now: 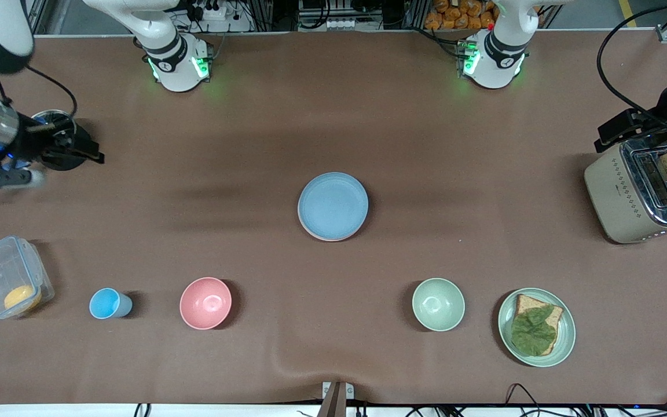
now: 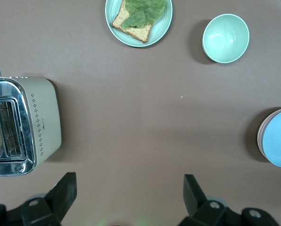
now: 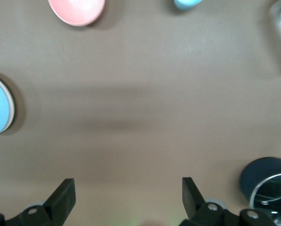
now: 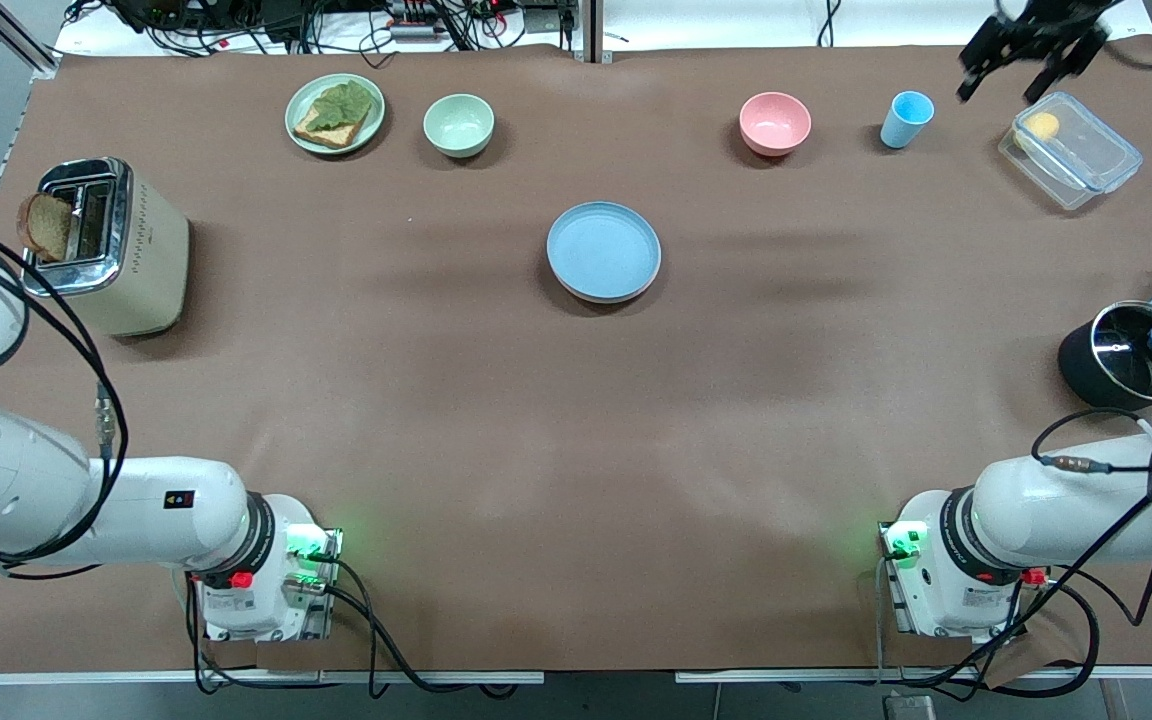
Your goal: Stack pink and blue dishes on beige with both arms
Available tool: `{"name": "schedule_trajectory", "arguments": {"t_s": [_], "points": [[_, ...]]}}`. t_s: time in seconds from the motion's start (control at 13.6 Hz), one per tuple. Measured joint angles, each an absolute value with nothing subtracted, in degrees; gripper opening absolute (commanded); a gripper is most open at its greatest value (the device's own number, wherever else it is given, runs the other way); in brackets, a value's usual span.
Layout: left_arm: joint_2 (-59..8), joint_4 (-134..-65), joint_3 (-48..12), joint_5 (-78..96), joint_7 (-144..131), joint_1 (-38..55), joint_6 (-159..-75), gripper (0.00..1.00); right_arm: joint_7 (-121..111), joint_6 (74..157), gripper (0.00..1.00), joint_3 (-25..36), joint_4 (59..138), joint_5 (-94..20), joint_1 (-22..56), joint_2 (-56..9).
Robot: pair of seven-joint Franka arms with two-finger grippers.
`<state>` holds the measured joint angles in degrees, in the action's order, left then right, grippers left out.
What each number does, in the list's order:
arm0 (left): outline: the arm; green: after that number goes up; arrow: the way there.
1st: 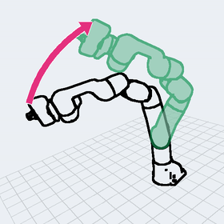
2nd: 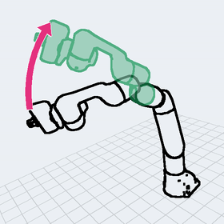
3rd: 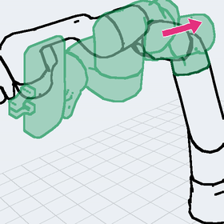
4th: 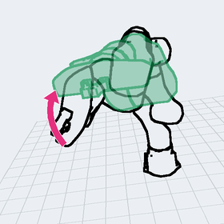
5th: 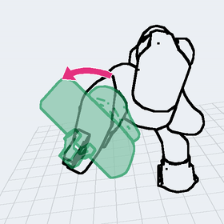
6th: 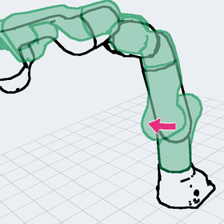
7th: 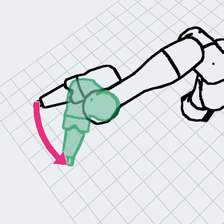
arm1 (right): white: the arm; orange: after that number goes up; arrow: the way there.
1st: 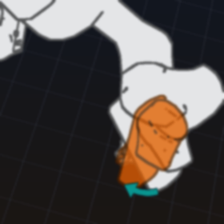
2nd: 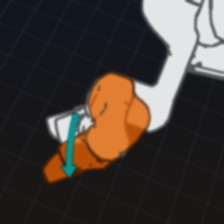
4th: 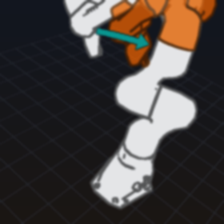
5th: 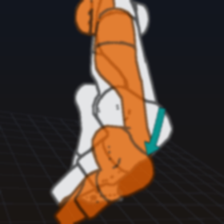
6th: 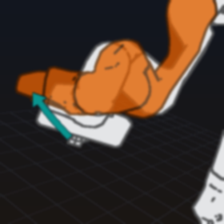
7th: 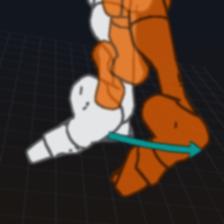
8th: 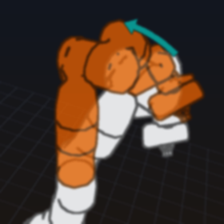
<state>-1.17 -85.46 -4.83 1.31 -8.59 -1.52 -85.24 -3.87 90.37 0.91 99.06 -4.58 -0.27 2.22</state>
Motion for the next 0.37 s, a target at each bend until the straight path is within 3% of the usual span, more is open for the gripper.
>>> {"name": "schedule_trajectory", "arguments": {"t_s": [0.15,0.37], "points": [[-1.2,-85.5,-4.8,1.3,-8.6,-1.5,-85.2,1.00,-5.6,87.8,1.00,0.6,93.8,-3.0,-0.3,2.4],[-1.2,-85.5,-4.8,1.3,-8.6,-1.5,-85.1,1.00,-7.7,87.2,1.00,0.6,92.2,-1.7,-0.3,2.2]]}}
